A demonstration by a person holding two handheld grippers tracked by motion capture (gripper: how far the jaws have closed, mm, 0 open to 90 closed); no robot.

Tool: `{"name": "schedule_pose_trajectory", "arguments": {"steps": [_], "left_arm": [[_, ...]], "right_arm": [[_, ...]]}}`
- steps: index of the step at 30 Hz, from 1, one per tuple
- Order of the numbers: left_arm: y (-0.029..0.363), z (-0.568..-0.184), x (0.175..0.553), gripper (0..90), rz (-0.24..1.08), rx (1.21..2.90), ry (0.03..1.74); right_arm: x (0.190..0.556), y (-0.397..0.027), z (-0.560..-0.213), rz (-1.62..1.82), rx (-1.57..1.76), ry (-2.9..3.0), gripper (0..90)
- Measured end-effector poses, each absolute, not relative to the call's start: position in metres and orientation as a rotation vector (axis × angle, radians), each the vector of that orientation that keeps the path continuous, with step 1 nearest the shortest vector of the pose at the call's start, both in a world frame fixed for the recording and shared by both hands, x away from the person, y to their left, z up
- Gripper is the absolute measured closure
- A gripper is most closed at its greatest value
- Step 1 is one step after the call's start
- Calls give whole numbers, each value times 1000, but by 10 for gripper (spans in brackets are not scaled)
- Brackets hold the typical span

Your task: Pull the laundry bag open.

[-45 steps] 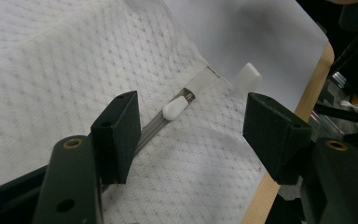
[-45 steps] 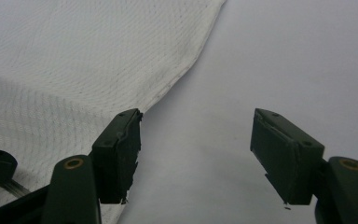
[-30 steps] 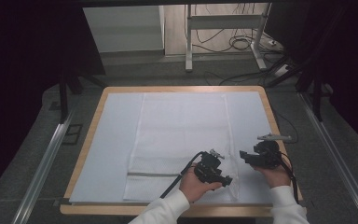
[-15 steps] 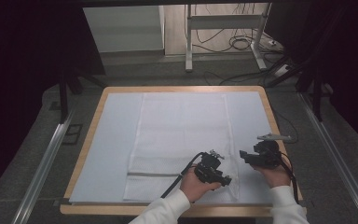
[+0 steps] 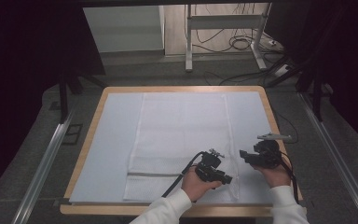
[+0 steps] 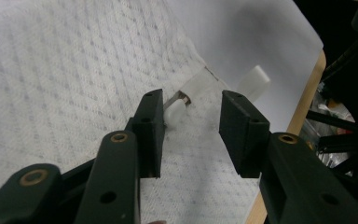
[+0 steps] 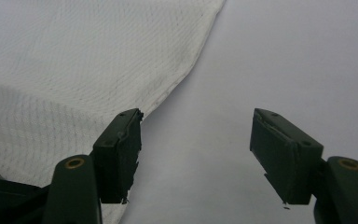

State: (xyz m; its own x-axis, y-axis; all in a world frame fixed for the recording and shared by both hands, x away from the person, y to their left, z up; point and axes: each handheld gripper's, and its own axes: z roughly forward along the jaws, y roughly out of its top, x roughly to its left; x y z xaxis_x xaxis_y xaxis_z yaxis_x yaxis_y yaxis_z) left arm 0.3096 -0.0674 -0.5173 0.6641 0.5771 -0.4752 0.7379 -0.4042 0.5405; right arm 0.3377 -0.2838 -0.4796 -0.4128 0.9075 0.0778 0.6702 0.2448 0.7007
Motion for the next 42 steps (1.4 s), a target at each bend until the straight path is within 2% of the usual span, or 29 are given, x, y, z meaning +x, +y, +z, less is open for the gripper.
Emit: {"name": "schedule_pose_trajectory", "arguments": {"steps": [9, 28, 42], "left_arm": [[-69, -522, 315, 674, -322, 2106, 1031], [-76, -524, 315, 824, -259, 2130, 1017], [-74, -524, 316, 862, -258, 2131, 994]], "right_arm": [[337, -286, -477, 968, 1455, 2168, 331], [338, -286, -479, 955, 1453, 2170, 331], [338, -287, -479, 940, 1457, 2163, 329]]}}
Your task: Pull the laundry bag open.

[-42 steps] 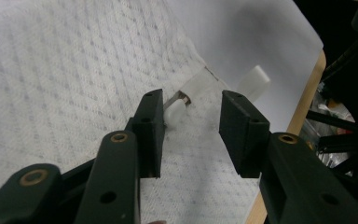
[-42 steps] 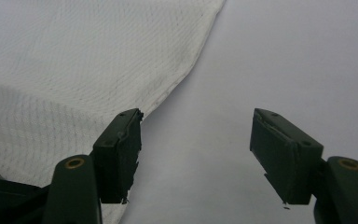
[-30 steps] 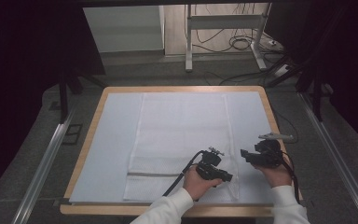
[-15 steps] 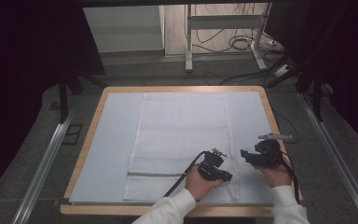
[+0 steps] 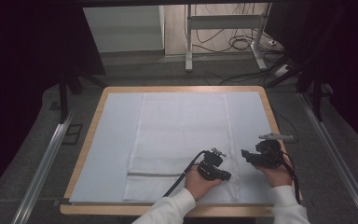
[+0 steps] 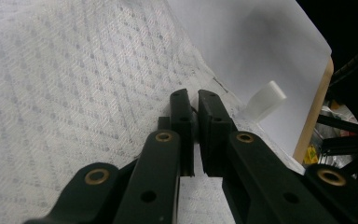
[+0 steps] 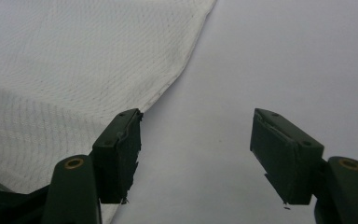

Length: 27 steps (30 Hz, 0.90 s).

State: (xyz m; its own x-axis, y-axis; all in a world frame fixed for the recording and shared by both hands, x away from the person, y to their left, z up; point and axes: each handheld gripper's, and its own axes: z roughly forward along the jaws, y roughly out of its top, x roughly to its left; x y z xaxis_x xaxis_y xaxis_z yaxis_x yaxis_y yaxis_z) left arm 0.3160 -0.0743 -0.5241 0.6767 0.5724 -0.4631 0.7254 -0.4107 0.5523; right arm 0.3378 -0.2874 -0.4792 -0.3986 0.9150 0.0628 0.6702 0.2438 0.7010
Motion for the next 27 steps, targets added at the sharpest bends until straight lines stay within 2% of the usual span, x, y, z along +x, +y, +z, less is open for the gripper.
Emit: {"name": "schedule_pose_trajectory", "arguments": {"steps": [10, 27], "left_arm": [[-67, -517, 317, 868, -275, 2106, 976], [-27, -489, 321, 867, -266, 2041, 953]], "right_arm": [[338, -291, -480, 937, 1466, 2156, 328], [338, -293, -480, 947, 1499, 2148, 269]]}}
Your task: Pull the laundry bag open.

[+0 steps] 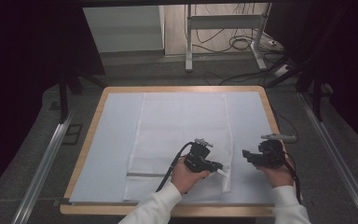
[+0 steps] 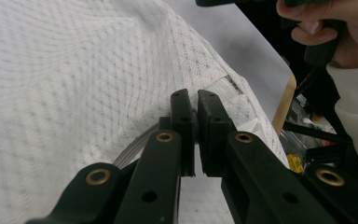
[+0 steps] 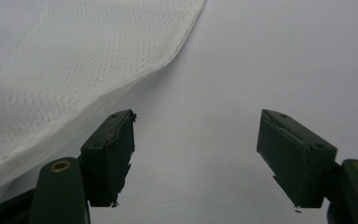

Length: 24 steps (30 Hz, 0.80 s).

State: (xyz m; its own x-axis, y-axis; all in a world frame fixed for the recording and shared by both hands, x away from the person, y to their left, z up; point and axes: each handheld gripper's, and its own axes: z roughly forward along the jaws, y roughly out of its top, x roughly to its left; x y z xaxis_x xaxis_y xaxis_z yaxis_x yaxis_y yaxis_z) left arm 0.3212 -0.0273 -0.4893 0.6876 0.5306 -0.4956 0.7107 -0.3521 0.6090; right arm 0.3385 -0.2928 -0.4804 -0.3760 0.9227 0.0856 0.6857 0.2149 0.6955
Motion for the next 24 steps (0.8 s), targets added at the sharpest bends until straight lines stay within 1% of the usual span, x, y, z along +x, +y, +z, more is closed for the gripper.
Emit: {"name": "schedule_pose_trajectory", "arguments": {"steps": [11, 24], "left_arm": [[-15, -486, 321, 868, -252, 2030, 953], [-2, -479, 321, 867, -236, 2014, 951]], "right_arm": [[339, -293, -481, 943, 1506, 2153, 265], [339, -293, -480, 951, 1536, 2156, 236]]}}
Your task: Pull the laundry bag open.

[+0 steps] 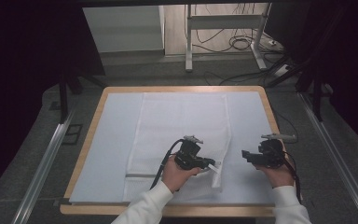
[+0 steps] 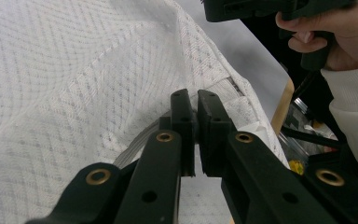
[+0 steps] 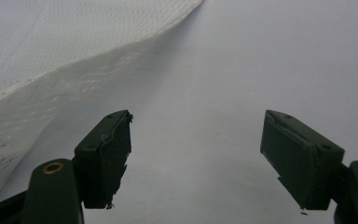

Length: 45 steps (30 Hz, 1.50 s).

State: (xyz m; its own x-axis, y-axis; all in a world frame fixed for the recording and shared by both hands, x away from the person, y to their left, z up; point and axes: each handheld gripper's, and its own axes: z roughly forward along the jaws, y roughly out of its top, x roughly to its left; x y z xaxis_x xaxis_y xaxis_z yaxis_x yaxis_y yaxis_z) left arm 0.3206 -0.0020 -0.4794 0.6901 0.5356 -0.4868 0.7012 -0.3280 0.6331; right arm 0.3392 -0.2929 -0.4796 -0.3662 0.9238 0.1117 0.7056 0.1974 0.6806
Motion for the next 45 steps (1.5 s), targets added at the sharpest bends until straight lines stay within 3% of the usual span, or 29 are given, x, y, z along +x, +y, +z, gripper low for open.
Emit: {"name": "schedule_pose_trajectory", "arguments": {"steps": [27, 45], "left_arm": [[-9, -484, 318, 868, -241, 2026, 952], [-21, -490, 314, 868, -241, 2050, 940]], "right_arm": [[334, -274, -465, 1241, 1635, 2219, 177], [336, -249, -483, 1251, 1697, 2323, 202]]}}
